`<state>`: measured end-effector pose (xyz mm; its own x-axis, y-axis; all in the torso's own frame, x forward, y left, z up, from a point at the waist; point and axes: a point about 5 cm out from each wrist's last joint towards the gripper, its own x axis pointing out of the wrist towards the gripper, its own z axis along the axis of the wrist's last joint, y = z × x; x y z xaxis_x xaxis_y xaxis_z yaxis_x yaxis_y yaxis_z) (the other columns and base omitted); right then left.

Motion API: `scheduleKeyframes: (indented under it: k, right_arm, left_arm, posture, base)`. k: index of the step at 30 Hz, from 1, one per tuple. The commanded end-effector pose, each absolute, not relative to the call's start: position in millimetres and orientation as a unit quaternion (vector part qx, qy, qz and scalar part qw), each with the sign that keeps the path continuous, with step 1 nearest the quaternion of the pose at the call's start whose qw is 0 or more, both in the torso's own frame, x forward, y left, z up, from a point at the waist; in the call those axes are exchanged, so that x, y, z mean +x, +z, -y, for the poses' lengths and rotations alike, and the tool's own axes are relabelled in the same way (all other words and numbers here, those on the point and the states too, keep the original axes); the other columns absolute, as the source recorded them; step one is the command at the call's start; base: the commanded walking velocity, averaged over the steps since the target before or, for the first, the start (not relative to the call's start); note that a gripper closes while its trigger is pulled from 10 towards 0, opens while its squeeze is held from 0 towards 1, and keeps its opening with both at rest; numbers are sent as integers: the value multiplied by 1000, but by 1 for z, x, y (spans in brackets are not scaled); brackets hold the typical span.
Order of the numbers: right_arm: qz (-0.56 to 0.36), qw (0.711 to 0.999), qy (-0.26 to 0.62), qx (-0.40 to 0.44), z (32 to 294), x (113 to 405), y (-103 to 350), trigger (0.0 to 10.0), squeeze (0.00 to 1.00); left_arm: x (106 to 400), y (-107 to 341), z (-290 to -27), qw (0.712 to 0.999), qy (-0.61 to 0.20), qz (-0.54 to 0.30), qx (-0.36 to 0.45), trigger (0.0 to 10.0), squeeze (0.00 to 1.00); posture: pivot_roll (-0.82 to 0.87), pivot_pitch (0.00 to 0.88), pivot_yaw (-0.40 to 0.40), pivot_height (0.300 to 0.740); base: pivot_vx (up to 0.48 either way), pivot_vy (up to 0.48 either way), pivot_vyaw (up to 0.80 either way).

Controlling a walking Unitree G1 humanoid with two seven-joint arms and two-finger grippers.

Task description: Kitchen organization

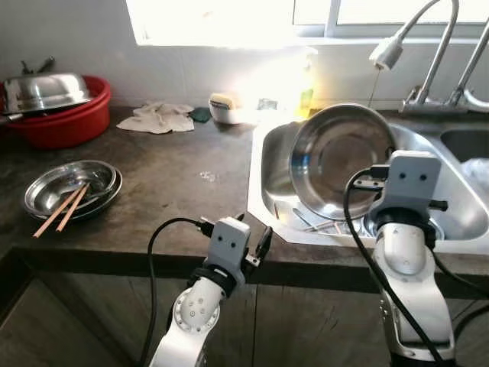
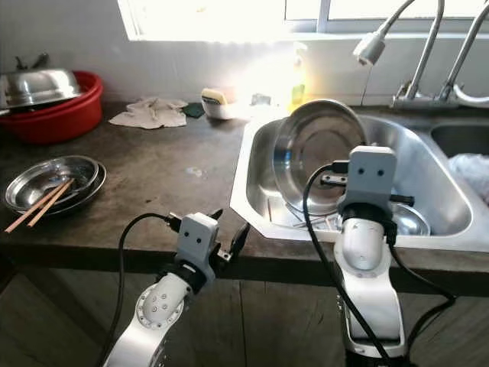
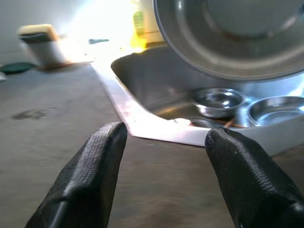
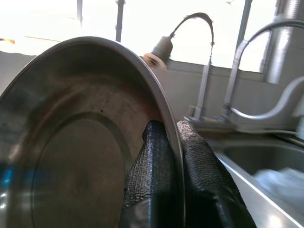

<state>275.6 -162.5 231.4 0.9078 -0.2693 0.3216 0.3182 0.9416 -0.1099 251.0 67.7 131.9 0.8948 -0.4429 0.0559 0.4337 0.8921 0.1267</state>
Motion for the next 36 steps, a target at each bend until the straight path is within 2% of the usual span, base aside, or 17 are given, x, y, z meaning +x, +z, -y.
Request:
scheduleKeyframes:
  k: [1, 13, 17, 23, 33, 36]
  right_arm:
    - [168, 971, -151, -80, 164, 278, 239, 10000, 0]
    - [150, 976, -138, -74, 168, 286, 239, 10000, 0]
    - [137, 980, -121, -76, 169, 292, 238, 10000, 0]
    - [39, 990, -110, -79, 178, 308, 221, 10000, 0]
    - [-79, 989, -105, -62, 198, 337, 208, 10000, 0]
    - [-88, 990, -101, -52, 201, 344, 206, 10000, 0]
  left_arm:
    - [251, 134, -65, 971, -226, 49, 59, 10000, 0]
    - [250, 134, -65, 972, -227, 45, 48, 10000, 0]
    - [252, 135, -66, 975, -213, 44, 41, 10000, 0]
    - [250, 133, -67, 976, -211, 39, 42, 10000, 0]
    - [249, 132, -67, 976, -212, 36, 42, 10000, 0]
    - [248, 132, -66, 976, -212, 36, 41, 10000, 0]
  posture:
    - [85, 0, -6, 740]
    - [87, 0, -9, 740]
    - [89, 0, -10, 740]
    - [92, 3, -14, 740]
    - [98, 8, -20, 740]
    - [100, 11, -24, 740]
  base:
    - [281, -386, 0]
    - [312, -355, 0]
    - [0, 0, 0]
    - [0, 0, 0]
    - [0, 0, 0]
    - [0, 0, 0]
